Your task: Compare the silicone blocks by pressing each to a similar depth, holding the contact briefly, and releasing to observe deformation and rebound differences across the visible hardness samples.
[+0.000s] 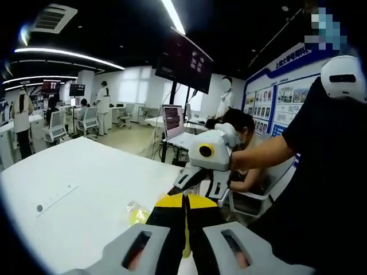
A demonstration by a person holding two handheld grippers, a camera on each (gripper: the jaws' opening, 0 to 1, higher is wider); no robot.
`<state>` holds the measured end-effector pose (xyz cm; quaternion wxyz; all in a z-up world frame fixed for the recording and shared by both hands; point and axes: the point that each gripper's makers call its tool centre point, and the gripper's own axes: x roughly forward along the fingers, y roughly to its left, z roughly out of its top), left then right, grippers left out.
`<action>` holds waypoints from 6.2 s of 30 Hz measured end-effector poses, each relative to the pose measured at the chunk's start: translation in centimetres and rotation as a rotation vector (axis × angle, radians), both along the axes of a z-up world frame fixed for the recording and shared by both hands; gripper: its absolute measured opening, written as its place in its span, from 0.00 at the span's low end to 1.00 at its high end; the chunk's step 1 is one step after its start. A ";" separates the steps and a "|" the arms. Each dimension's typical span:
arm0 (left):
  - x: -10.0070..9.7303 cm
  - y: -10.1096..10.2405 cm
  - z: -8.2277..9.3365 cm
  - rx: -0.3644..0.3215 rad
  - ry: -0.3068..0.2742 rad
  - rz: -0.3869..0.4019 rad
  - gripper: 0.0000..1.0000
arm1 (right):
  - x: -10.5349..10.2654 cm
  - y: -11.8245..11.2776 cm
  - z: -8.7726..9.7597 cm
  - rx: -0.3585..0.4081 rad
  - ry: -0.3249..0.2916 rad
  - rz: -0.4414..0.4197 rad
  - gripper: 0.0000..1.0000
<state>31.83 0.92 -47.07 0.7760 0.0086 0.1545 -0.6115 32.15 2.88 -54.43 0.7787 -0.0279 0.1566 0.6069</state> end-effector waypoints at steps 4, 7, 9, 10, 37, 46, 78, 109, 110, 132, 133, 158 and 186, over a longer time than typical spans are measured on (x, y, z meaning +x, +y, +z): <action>-0.1 0.1 -0.3 0.010 0.001 0.003 0.00 | 0.2 0.4 0.3 0.012 -0.017 -0.012 0.49; -0.2 0.2 -0.1 -0.005 0.004 0.013 0.00 | 0.3 0.4 0.4 0.015 -0.016 -0.022 0.58; -0.3 0.3 -0.1 -0.003 0.006 0.013 0.00 | 0.5 0.4 0.6 0.028 -0.021 -0.040 0.67; -0.2 0.4 -0.2 -0.002 0.005 0.018 0.00 | 0.6 0.5 0.8 0.039 -0.029 -0.045 0.70; -0.4 1.6 -1.8 -0.008 0.058 0.095 0.00 | 3.2 -5.4 5.6 0.184 -0.091 -0.321 0.96; 0.1 2.0 -1.9 -0.024 0.072 0.122 0.00 | 3.6 -11.6 5.8 0.191 -0.084 -0.483 0.96; 3.9 2.4 -4.8 -0.017 0.191 0.222 0.00 | -3.4 -18.4 -4.6 0.020 0.122 -0.639 0.95; 4.8 2.8 -12.3 -0.005 0.378 0.297 0.00 | -4.1 -19.6 -5.8 -0.008 0.161 -0.659 0.91; 4.8 2.9 -12.5 -0.005 0.383 0.295 0.00 | -4.1 -19.5 -5.8 -0.003 0.163 -0.657 0.90; 14.0 7.7 -16.9 0.052 0.377 0.496 0.00 | -4.9 -20.7 -5.3 0.001 0.161 -0.705 0.88; 14.4 8.0 -17.5 0.068 0.370 0.507 0.00 | -5.0 -20.8 -5.3 0.001 0.161 -0.709 0.88; 16.4 9.6 -24.7 0.127 0.466 0.553 0.00 | -4.4 -19.1 -6.7 -0.025 0.203 -0.679 0.84; 14.4 14.1 -15.4 0.015 0.241 0.717 0.96 | -4.9 -18.1 -5.9 -0.037 0.130 -0.623 0.79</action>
